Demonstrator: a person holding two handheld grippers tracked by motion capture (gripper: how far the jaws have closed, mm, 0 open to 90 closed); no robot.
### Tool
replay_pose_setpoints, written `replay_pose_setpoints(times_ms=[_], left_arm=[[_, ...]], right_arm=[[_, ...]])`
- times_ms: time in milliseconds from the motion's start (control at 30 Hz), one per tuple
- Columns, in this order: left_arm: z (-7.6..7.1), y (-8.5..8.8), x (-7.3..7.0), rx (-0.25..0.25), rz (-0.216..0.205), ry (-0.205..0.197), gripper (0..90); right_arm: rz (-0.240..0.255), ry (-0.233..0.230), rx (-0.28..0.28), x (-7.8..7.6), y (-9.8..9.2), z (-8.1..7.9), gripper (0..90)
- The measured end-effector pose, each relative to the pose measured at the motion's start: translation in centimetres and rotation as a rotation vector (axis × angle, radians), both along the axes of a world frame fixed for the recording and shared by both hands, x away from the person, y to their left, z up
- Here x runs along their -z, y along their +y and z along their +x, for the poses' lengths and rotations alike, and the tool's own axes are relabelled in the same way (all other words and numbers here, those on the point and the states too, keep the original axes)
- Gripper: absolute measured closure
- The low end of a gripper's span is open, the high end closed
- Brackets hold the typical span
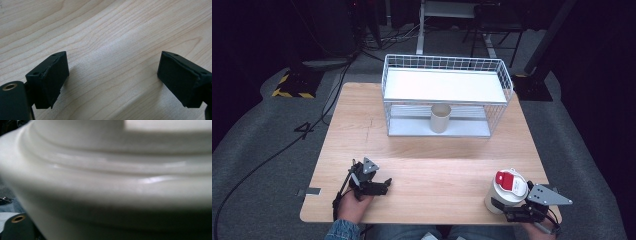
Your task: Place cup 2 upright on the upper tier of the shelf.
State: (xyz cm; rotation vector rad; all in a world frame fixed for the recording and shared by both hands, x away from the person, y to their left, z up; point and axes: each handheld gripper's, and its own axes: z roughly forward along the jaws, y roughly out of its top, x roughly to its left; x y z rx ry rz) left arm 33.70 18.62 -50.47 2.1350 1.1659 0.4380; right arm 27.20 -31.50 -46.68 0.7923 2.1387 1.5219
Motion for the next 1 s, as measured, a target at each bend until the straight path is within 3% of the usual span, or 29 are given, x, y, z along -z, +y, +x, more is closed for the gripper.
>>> replay_pose_setpoints(times_ms=[500, 633, 1000], left_arm=[[0.0, -0.1, 0.0, -0.009, -0.002, 0.001, 11.1], [-0.1, -0.2, 0.0, -0.019, -0.010, 0.003, 11.1], [-0.1, -0.3, 0.0, -0.040, -0.008, 0.001, 10.8]], right_arm=[[0.030, -0.011, 0.011, -2.4, -0.1, 1.4, 12.7], [0.029, -0.002, 0.010, -3.4, 0.2, 2.2, 12.7], [0.017, -0.048, -0.013, -6.9, 1.2, 4.1, 12.6]])
